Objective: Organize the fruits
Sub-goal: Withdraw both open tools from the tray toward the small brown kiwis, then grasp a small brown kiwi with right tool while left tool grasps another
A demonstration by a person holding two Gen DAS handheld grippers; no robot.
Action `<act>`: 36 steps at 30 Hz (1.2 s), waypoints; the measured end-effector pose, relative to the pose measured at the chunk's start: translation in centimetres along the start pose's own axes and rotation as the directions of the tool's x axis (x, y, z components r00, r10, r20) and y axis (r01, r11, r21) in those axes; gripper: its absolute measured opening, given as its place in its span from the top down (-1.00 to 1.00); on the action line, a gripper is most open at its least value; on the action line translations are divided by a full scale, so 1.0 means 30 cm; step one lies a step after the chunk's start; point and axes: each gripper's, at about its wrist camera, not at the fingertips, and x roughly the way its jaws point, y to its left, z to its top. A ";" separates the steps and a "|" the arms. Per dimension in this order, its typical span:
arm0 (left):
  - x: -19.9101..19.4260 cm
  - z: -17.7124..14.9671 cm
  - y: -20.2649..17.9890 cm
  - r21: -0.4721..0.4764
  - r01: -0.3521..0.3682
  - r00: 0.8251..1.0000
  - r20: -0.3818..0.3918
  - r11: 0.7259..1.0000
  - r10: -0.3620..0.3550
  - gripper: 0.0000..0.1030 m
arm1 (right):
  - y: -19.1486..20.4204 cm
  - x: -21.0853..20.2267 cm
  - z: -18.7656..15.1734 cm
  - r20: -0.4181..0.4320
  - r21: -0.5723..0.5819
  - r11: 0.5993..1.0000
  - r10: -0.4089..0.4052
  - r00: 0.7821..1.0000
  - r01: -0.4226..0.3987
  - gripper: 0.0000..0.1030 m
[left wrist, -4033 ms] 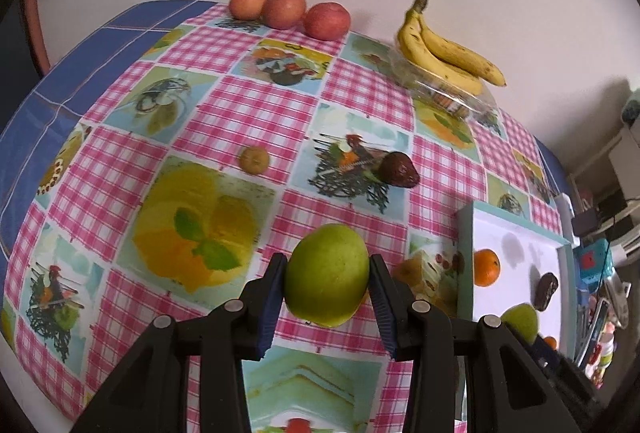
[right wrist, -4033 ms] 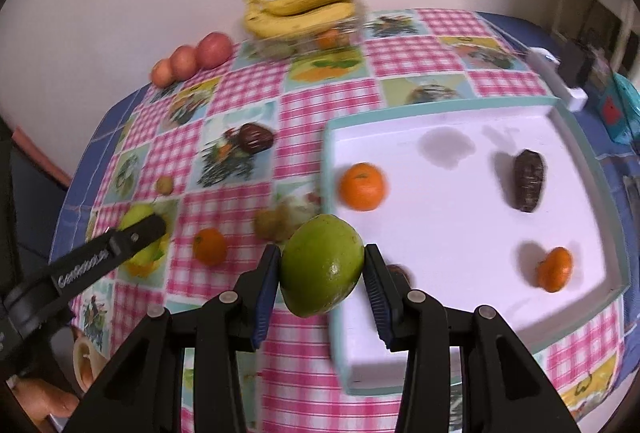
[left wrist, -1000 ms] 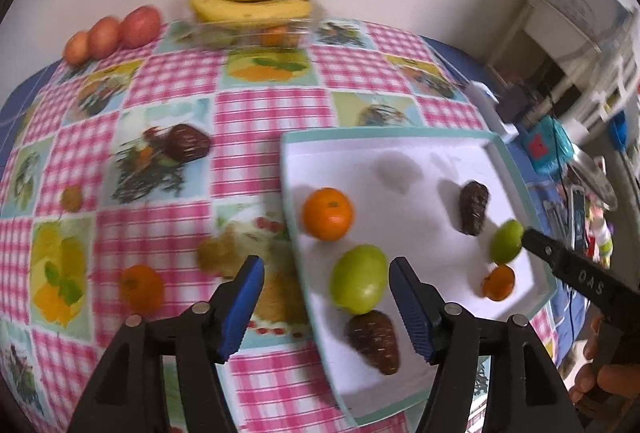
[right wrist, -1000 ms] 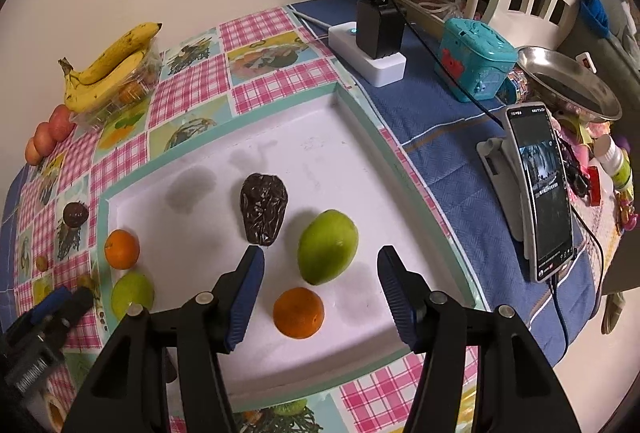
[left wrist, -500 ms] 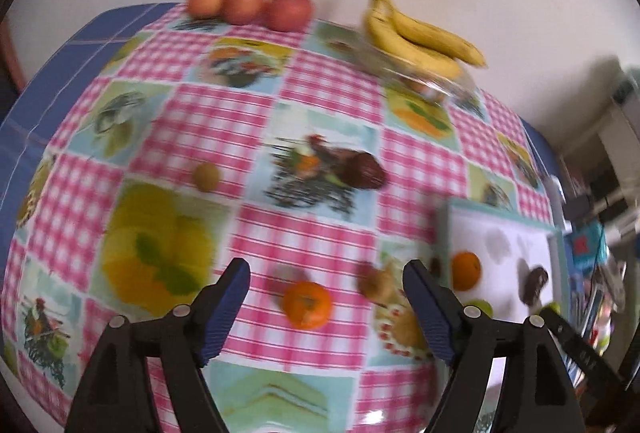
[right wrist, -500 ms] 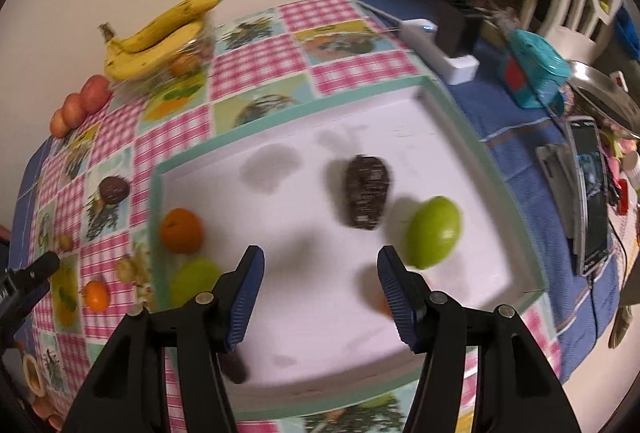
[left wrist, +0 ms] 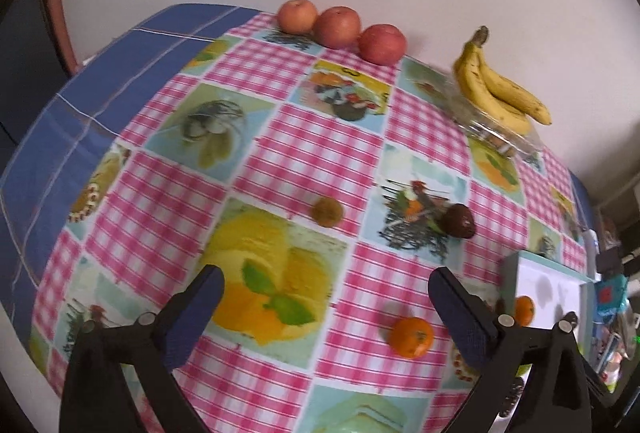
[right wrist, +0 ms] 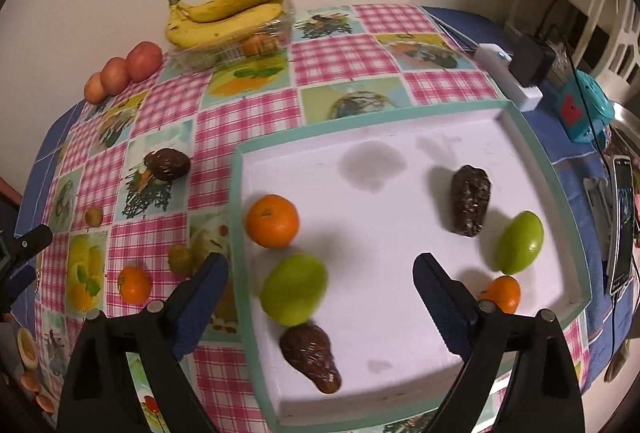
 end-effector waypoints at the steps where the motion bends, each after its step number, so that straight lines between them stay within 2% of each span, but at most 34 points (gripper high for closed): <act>1: 0.000 0.001 0.008 -0.002 -0.006 1.000 0.003 1.000 0.006 -1.00 | 0.009 0.001 -0.001 0.005 -0.005 1.000 0.000 1.000 0.000 -0.82; 10: -0.008 0.011 0.044 -0.016 -0.028 0.999 0.022 0.999 0.029 -1.00 | 0.061 0.007 -0.004 0.019 -0.012 1.000 0.016 1.000 -0.016 -0.83; 16: -0.025 0.026 0.085 -0.046 -0.045 0.998 0.040 0.998 0.047 -1.00 | 0.144 0.009 -0.006 0.017 -0.071 0.996 0.060 0.998 -0.059 -0.83; 23: -0.055 0.047 0.132 -0.061 -0.065 0.994 0.080 0.996 0.070 -1.00 | 0.249 0.007 -0.005 0.041 -0.123 0.982 0.152 0.987 -0.146 -0.83; 28: -0.046 0.054 0.149 -0.067 -0.054 0.995 0.075 0.996 0.059 -1.00 | 0.304 0.017 -0.011 0.040 -0.166 0.973 0.171 0.984 -0.162 -0.83; 36: -0.036 0.067 0.137 -0.059 0.004 0.998 0.066 0.998 0.000 -1.00 | 0.336 -0.005 -0.001 0.070 -0.191 0.965 0.195 0.978 -0.179 -0.82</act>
